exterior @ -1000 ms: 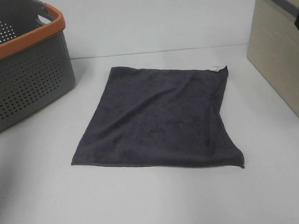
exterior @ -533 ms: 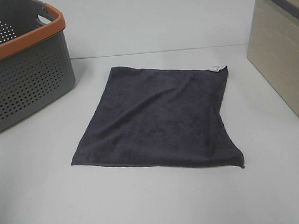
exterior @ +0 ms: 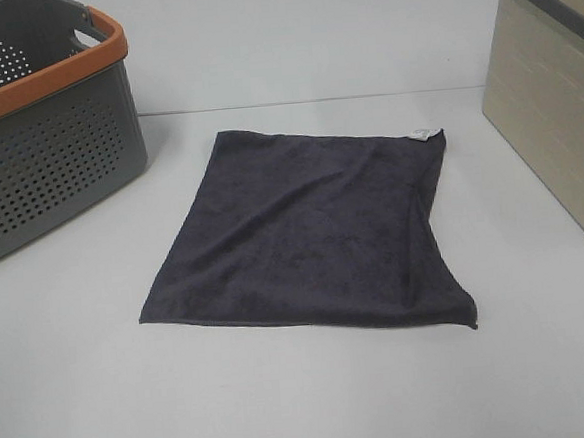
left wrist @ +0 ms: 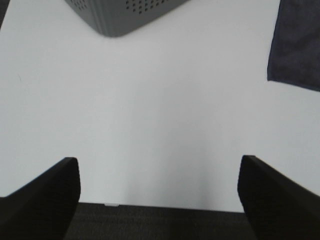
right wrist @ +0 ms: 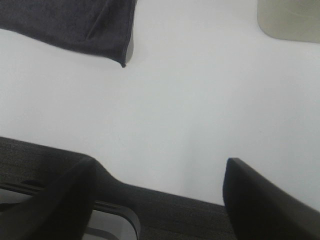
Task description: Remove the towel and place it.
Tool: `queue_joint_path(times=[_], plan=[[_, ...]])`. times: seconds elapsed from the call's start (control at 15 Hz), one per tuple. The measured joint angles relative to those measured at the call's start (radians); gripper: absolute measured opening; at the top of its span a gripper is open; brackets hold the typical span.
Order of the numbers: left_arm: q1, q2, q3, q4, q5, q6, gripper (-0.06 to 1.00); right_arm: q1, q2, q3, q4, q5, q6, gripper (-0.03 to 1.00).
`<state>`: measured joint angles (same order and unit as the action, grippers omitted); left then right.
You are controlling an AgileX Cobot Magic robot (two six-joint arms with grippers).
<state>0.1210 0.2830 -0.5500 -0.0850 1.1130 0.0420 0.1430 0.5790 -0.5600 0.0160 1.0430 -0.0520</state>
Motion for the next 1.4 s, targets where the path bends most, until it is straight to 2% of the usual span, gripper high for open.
queue_joint_path(times=[0.13, 0.53, 1.2, 1.33, 1.4], plan=[[0.000, -0.068, 0.007, -0.005, -0.009, 0.000, 0.80, 0.000, -0.063, 0.050, 0.002, 0.009, 0.000, 0.70], [0.000, -0.284, 0.036, -0.014, -0.066, -0.008, 0.80, 0.000, -0.215, 0.056, 0.021, 0.008, -0.015, 0.70], [0.000, -0.288, 0.038, -0.013, -0.065, -0.008, 0.77, 0.000, -0.572, 0.058, 0.069, 0.010, -0.092, 0.70], [-0.002, -0.288, 0.039, -0.013, -0.065, -0.008, 0.77, 0.000, -0.583, 0.058, 0.076, 0.010, -0.096, 0.70], [-0.038, -0.288, 0.039, -0.013, -0.065, -0.009, 0.77, 0.000, -0.583, 0.058, 0.076, 0.010, -0.096, 0.70]])
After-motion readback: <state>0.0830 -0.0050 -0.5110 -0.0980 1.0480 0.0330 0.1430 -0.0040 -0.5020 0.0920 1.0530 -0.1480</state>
